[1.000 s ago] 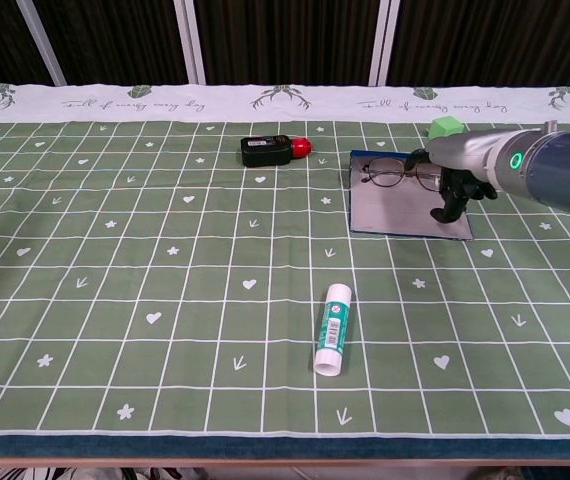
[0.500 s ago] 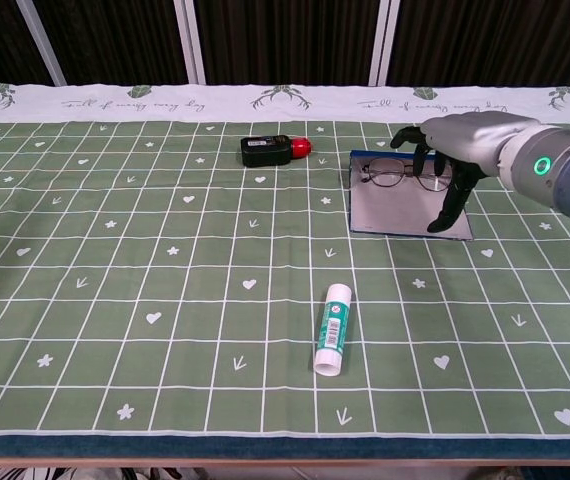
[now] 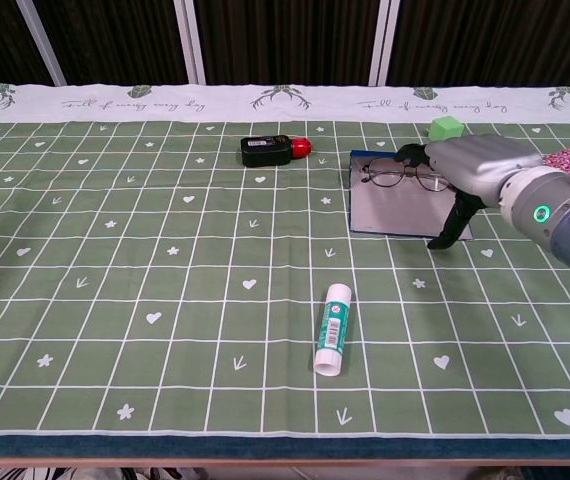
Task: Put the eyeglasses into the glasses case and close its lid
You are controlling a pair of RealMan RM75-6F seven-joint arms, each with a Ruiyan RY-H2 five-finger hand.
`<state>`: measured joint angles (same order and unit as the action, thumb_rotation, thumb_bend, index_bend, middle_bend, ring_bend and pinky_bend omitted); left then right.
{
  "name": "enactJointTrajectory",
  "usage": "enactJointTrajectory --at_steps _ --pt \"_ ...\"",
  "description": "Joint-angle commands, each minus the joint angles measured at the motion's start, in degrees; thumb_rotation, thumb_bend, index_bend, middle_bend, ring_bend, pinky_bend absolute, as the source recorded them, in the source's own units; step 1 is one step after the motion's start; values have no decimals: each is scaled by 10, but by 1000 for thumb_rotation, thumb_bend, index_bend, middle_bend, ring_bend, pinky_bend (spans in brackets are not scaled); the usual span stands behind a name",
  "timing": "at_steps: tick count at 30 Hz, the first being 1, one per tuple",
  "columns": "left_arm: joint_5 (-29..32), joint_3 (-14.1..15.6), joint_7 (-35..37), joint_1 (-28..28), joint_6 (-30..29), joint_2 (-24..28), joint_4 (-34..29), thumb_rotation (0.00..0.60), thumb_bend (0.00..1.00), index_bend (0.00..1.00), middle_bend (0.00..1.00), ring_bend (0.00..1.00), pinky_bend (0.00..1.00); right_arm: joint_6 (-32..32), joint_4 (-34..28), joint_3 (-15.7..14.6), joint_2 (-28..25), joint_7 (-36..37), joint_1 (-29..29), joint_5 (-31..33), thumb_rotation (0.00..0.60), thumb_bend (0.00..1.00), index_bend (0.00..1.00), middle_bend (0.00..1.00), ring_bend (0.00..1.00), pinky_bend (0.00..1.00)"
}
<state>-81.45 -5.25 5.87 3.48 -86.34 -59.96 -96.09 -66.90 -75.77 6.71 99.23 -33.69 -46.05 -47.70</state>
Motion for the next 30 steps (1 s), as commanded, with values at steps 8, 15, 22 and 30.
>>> enactJointTrajectory --at_steps 8,15,22,30 --pt "0 -1 0 0 -1 0 0 600 273 163 0 0 0 20 43 16 24 4 8 -5 600 209 132 162 194 228" --pt "2 -1 1 0 0 0 1 600 274 163 0 0 0 29 67 24 37 14 14 -16 600 271 139 201 228 228" --pt "2 -1 1 0 0 0 1 600 273 163 0 0 0 28 85 34 47 29 20 -35 600 370 171 235 263 228" --pt "2 -1 1 0 1 0 2 600 273 163 0 0 0 39 95 41 51 28 26 -37 600 393 179 244 271 228"
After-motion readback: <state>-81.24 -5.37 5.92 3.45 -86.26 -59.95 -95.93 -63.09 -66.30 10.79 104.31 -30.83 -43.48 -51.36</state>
